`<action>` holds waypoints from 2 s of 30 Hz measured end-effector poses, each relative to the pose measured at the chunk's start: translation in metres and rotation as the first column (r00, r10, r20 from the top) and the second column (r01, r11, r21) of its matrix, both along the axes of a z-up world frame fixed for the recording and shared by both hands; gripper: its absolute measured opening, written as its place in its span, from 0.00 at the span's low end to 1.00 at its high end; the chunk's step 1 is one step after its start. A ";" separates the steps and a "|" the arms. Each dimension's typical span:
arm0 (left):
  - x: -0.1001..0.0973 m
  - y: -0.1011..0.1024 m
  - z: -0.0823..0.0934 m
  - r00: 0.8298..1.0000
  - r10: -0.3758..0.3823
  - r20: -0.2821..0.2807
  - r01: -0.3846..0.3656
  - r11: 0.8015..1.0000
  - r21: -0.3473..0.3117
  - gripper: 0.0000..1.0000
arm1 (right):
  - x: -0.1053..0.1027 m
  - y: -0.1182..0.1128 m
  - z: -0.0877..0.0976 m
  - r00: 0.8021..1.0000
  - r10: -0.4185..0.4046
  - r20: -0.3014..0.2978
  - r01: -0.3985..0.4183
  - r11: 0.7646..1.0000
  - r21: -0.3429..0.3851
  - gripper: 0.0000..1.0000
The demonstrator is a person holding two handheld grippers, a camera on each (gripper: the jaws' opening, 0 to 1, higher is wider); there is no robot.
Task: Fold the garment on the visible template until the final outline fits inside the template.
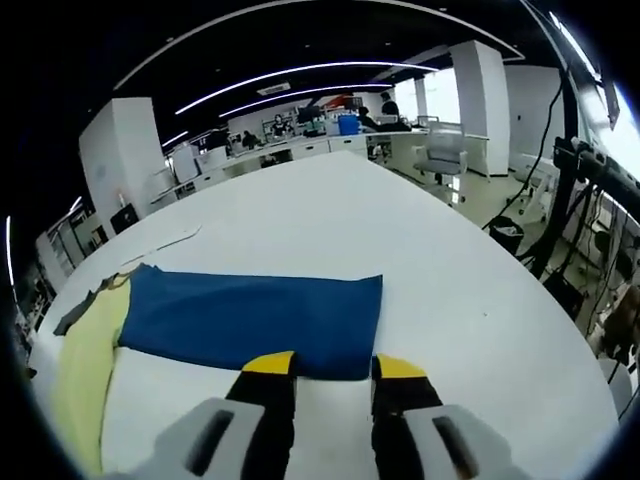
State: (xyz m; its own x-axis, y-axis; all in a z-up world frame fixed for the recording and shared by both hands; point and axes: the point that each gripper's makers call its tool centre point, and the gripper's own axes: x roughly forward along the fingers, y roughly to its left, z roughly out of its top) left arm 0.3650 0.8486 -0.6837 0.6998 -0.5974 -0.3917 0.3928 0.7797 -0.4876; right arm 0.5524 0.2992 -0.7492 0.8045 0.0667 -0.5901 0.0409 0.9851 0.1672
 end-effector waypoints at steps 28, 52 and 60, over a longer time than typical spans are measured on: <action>-0.025 0.025 0.043 0.990 0.017 0.137 -0.016 1.000 -0.009 0.87 | 0.060 0.142 0.082 0.935 0.335 0.115 -0.324 0.940 -0.105 0.00; -0.048 0.082 0.030 0.994 0.034 0.103 -0.027 0.997 -0.068 0.84 | 0.107 0.312 0.098 0.863 0.489 0.124 -0.486 0.872 -0.057 0.00; -0.044 0.095 0.027 0.994 0.016 0.106 -0.009 0.997 -0.074 0.84 | 0.098 0.373 0.109 0.837 0.526 0.152 -0.527 0.849 -0.040 0.00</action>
State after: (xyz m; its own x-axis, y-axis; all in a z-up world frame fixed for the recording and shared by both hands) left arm 0.3215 0.9438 -0.6563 0.7427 -0.6127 -0.2700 0.4360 0.7486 -0.4994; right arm 0.6499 0.6722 -0.6402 0.7264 0.5076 -0.4633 -0.5099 0.8500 0.1319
